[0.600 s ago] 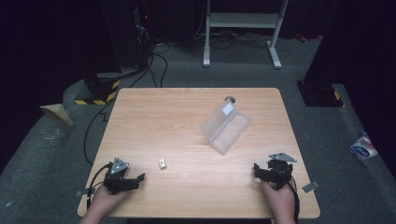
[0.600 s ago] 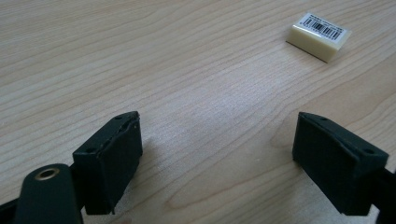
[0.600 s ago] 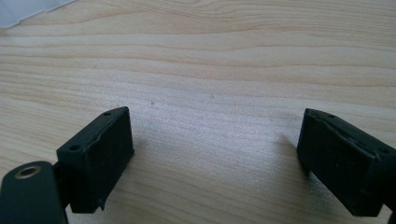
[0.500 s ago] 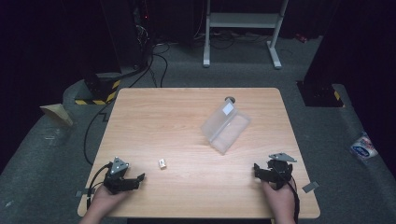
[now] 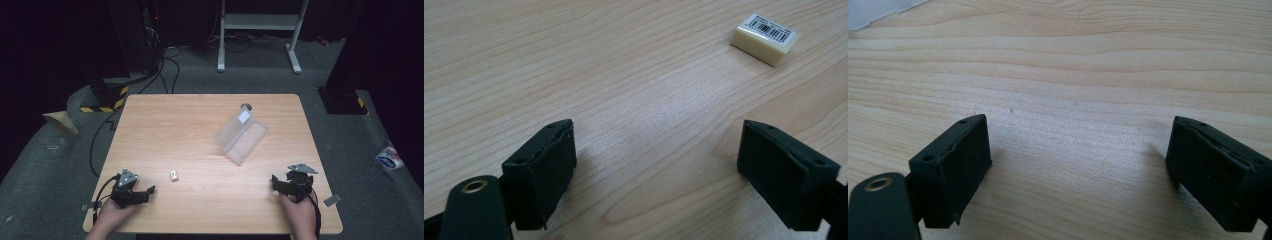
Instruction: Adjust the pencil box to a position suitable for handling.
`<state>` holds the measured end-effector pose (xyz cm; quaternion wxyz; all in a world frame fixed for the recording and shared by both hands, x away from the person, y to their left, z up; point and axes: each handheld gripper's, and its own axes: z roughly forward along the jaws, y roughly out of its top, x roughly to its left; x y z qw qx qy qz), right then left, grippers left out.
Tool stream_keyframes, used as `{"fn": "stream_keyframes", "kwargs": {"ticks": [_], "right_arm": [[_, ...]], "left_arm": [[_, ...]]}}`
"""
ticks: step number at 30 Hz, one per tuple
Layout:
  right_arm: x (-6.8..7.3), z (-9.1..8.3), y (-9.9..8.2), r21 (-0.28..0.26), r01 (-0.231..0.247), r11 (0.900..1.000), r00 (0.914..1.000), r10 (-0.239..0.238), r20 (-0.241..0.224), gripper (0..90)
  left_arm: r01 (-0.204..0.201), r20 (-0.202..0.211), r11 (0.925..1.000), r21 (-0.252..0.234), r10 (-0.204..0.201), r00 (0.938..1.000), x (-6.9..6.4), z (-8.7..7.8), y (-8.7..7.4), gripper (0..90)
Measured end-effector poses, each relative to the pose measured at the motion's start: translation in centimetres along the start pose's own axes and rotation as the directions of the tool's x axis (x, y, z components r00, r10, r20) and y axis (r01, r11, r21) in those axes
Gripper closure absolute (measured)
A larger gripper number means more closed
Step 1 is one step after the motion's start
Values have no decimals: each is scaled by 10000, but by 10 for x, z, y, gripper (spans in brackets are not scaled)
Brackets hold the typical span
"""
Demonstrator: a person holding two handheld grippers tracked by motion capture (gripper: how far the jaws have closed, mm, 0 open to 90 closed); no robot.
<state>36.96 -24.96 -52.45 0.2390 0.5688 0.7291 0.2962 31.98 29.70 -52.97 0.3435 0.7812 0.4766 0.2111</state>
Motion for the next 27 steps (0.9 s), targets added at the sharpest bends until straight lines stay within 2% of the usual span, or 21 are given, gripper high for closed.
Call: {"fn": "stream_keyframes", "kwargs": {"ticks": [13,16,19,20,27], "right_arm": [[0,0,0,10,35,10000,10000,-35,-52,101],[-1,0,0,-48,175,9998,9998,-176,-129,121],[-1,-1,0,-72,170,9998,9998,-171,-122,130],[0,-1,0,-94,214,9997,9997,-215,-108,157],[10,-1,5,-190,539,9984,9981,-544,-288,262]], "left_arm": [[17,-114,10000,20,-17,9999,-1,0,0,168],[21,-162,10000,17,-21,9999,-1,0,0,168],[27,-85,10000,-22,-27,10000,-2,0,0,179],[-141,37,9999,-18,141,9999,-2,0,0,180],[-120,174,9999,-28,121,9998,-2,-1,0,183]]}}
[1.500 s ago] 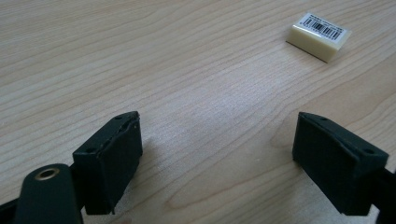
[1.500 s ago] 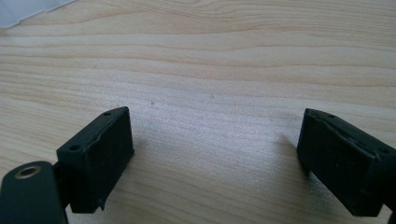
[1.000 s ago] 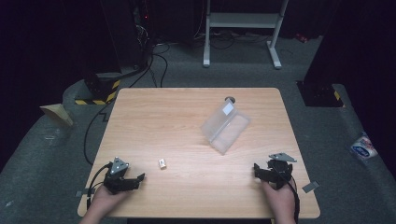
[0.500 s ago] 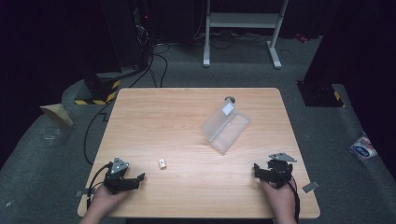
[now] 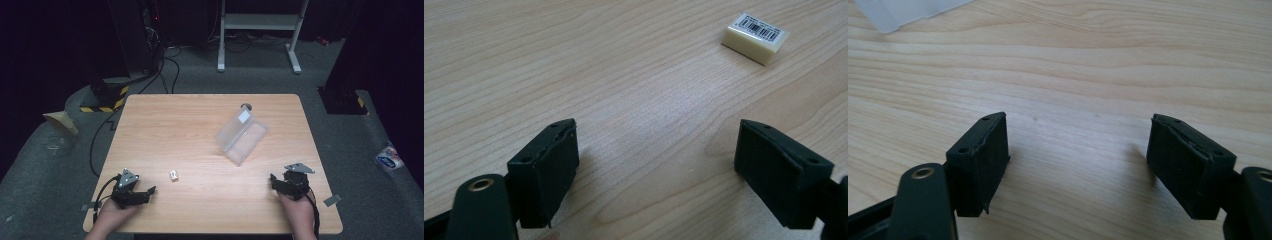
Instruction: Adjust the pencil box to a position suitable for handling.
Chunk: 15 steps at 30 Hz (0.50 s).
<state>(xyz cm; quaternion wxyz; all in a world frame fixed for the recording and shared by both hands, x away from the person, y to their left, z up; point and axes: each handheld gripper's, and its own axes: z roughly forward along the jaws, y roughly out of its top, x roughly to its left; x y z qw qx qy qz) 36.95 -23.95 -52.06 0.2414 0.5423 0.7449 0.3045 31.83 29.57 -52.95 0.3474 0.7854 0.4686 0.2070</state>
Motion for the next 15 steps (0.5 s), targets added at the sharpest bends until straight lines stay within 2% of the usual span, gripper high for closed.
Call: {"fn": "stream_keyframes", "kwargs": {"ticks": [2,3,8,15], "right_arm": [[3,0,1,-48,129,9999,9999,-129,-38,278],[9,-2,4,-156,147,9998,9998,-149,-146,321],[16,-4,13,-277,-22,9996,9984,6,-570,370],[31,2,31,-610,324,9976,9956,-375,-856,462]], "left_arm": [[-14,6,10000,-3,14,10000,0,0,0,184],[-31,12,10000,-4,31,10000,0,0,0,184],[-34,18,10000,-14,34,10000,1,0,0,186],[7,16,10000,-32,-7,10000,0,0,0,187]]}}
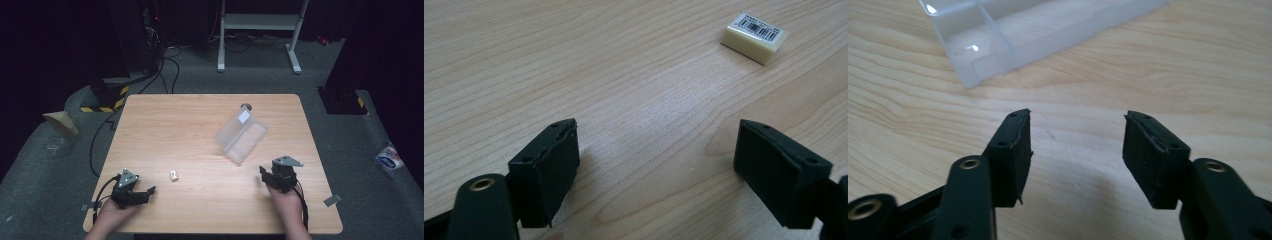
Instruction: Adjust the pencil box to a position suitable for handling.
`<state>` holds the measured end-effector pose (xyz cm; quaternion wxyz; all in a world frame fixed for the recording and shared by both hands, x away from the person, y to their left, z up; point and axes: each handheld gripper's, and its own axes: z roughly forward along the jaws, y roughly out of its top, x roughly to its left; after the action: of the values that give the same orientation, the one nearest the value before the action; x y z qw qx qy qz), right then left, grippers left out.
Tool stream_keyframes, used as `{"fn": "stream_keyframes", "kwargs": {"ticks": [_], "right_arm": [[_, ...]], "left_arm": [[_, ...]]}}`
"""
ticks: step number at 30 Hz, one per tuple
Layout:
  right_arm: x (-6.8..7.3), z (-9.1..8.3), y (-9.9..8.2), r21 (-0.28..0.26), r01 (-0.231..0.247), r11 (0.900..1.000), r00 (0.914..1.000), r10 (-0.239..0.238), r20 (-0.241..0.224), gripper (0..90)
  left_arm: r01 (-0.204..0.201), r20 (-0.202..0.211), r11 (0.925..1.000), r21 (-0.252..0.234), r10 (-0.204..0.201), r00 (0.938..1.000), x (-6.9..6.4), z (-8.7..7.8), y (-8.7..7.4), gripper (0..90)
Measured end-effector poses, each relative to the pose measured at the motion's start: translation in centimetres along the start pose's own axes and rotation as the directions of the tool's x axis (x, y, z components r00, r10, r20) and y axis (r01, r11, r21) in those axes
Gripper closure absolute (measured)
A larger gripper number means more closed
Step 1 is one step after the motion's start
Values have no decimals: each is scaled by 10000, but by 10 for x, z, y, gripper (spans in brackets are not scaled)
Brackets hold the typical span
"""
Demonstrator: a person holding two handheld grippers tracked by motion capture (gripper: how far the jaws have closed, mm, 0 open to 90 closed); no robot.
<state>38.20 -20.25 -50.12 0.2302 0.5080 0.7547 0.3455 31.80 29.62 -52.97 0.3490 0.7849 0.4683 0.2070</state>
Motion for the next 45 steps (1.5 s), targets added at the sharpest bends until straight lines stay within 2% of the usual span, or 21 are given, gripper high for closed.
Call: {"fn": "stream_keyframes", "kwargs": {"ticks": [7,20,23,29,31,38,40,45], "right_arm": [[11,8,22,-386,159,9991,9995,-170,-278,498],[30,21,32,-435,468,9980,9969,-494,-614,520],[39,22,36,-497,660,9966,9942,-699,-817,534],[55,29,41,-402,960,9946,9899,-996,-1012,581],[63,35,43,-310,1089,9936,9860,-1120,-1238,609],[68,47,42,-74,1134,9935,9847,-1134,-1327,658],[68,52,41,109,1246,9921,9836,-1221,-1324,689],[73,54,38,153,1537,9880,9812,-1508,-1208,738]], "left_arm": [[15,-33,10000,-3,-15,10000,0,-1,-1,192],[6,-40,10000,-6,-6,10000,0,-1,-1,192],[8,-22,10000,5,-8,10000,0,-1,-1,192],[-8,-9,10000,12,8,10000,0,-1,-1,192],[-10,-8,10000,9,10,10000,0,-1,-1,192],[13,-3,10000,-16,-13,10000,0,-1,-1,192],[27,13,10000,-23,-27,10000,1,-1,-1,192],[24,45,10000,-11,-24,10000,1,-2,-1,192]]}}
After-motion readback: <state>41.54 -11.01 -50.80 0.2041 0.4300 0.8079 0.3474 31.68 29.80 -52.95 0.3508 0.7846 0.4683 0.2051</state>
